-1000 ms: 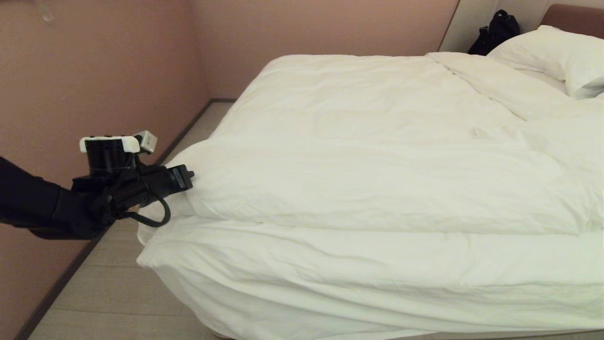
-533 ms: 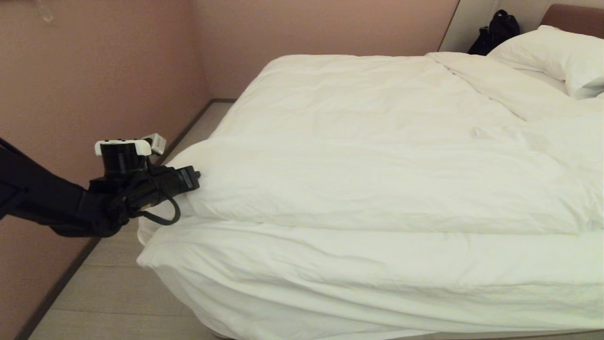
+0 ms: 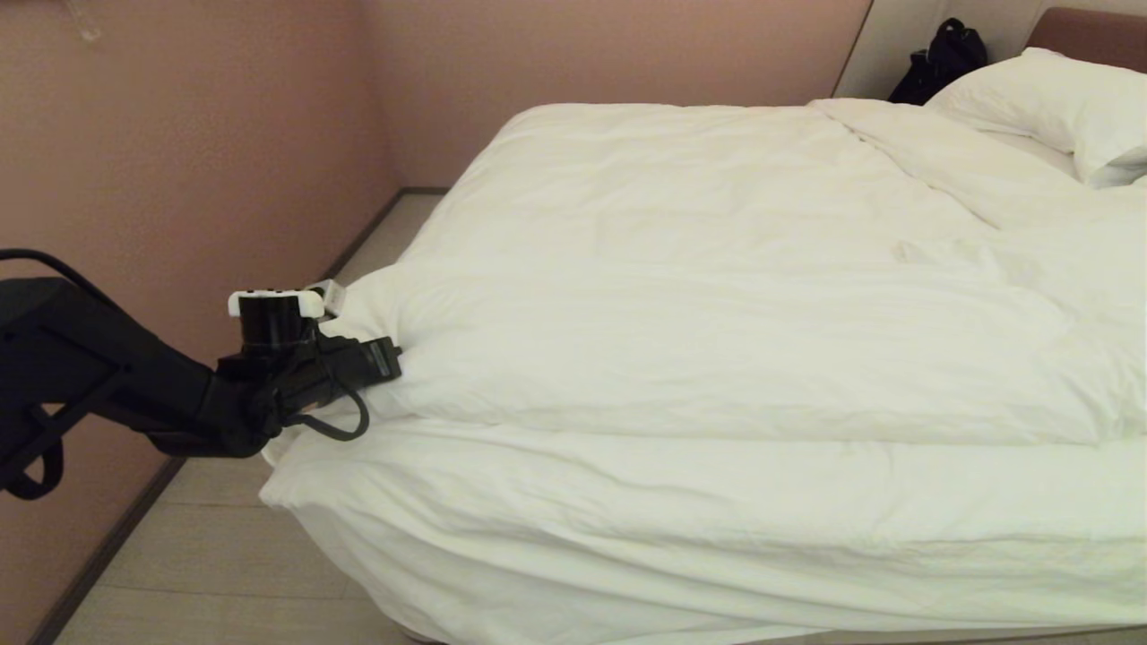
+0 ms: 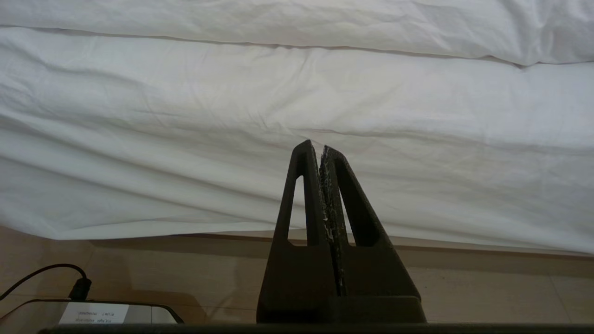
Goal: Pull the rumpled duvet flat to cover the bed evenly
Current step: Hold the folded corner of the quilt
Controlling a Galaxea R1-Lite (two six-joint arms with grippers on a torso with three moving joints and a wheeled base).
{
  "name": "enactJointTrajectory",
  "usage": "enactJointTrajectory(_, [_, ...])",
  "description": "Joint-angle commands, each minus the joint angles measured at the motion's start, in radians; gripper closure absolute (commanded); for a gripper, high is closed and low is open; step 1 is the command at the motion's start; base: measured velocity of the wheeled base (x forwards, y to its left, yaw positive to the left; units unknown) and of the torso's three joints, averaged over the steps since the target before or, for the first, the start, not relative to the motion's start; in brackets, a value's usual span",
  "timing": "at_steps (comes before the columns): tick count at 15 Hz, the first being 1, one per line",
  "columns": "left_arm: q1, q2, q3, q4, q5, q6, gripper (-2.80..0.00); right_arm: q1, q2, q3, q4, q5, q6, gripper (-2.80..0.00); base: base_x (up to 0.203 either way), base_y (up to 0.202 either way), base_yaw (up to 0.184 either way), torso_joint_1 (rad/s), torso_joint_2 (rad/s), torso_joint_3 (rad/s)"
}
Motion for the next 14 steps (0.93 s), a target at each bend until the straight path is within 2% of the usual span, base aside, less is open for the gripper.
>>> enactJointTrajectory(1, [-0.003, 0.022, 0.0, -0.002, -0.002, -0.001, 0.0, 0.0, 0.001, 0.0, 0.0, 0.001, -0.001, 0.0, 0.0, 0.0, 0.0, 0.0, 0.0, 0.0])
enactJointTrajectory(14, [-0.018, 0.063, 0.002, 0.0, -0.002, -0.001, 0.0, 0.0, 0.001, 0.0, 0.0, 0.001, -0.001, 0.0, 0.0, 0.0, 0.0, 0.0, 0.0, 0.0])
